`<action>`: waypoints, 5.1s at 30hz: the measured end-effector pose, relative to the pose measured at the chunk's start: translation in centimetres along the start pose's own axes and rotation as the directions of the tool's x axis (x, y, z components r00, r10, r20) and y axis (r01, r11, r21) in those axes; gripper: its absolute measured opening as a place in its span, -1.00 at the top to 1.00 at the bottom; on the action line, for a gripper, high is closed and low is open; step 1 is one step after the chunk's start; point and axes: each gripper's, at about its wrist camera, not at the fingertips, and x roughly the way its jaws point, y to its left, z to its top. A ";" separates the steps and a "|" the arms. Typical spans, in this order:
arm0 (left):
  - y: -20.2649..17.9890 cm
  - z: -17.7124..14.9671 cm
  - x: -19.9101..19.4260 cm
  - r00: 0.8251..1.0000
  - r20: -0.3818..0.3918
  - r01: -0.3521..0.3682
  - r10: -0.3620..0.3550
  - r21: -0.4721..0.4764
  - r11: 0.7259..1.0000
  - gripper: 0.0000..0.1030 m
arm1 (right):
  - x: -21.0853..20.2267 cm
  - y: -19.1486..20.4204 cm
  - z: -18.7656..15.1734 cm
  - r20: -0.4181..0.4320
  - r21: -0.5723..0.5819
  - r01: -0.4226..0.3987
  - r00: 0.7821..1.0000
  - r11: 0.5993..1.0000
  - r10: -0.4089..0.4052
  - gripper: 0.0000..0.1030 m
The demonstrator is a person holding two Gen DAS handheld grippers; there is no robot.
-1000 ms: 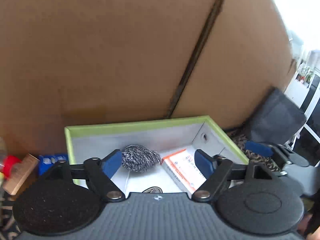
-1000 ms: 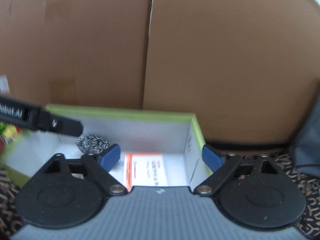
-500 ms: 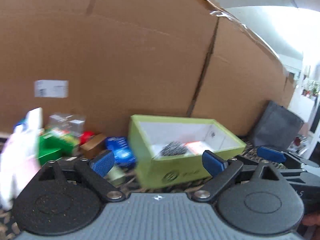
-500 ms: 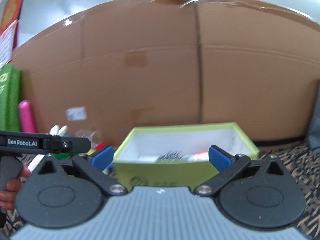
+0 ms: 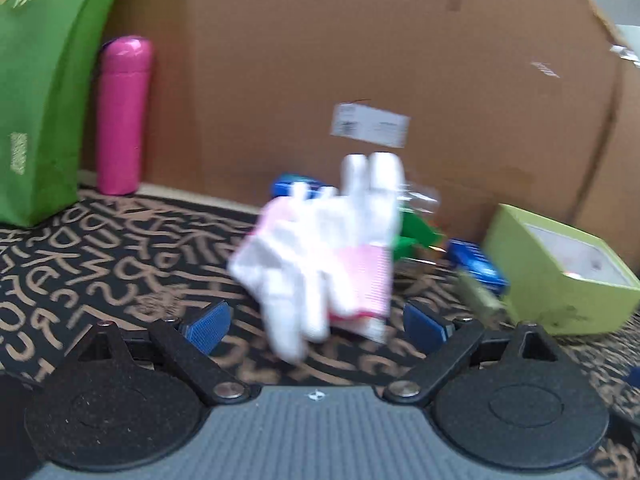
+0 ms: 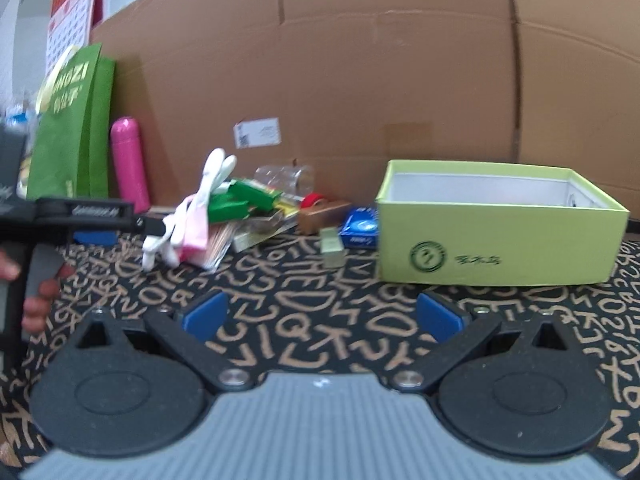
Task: Organize objects
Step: 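Move both tools back toward the white gloves, then grasp one white glove with the left gripper while the right grasps the other glove, then place both gloves into the lime-green box and open both grippers, then grasp the plain green box with the left gripper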
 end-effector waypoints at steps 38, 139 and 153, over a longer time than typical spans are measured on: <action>1.1 -5.5 -7.2 0.862 -0.307 0.442 -0.404 0.065 0.895 0.75 | 1.2 2.4 0.4 -0.161 -0.039 -0.088 0.984 0.995 0.080 0.77; -20.1 5.0 0.7 0.921 -0.081 0.390 -0.382 0.192 0.901 -0.89 | -1.8 -15.0 10.7 0.174 0.123 0.314 0.927 0.941 -0.332 -1.00; -8.9 -2.3 -3.8 0.981 -0.070 0.190 -0.182 0.129 0.973 -0.89 | -1.8 -6.6 4.1 0.100 0.186 0.105 0.987 0.977 -0.125 -1.00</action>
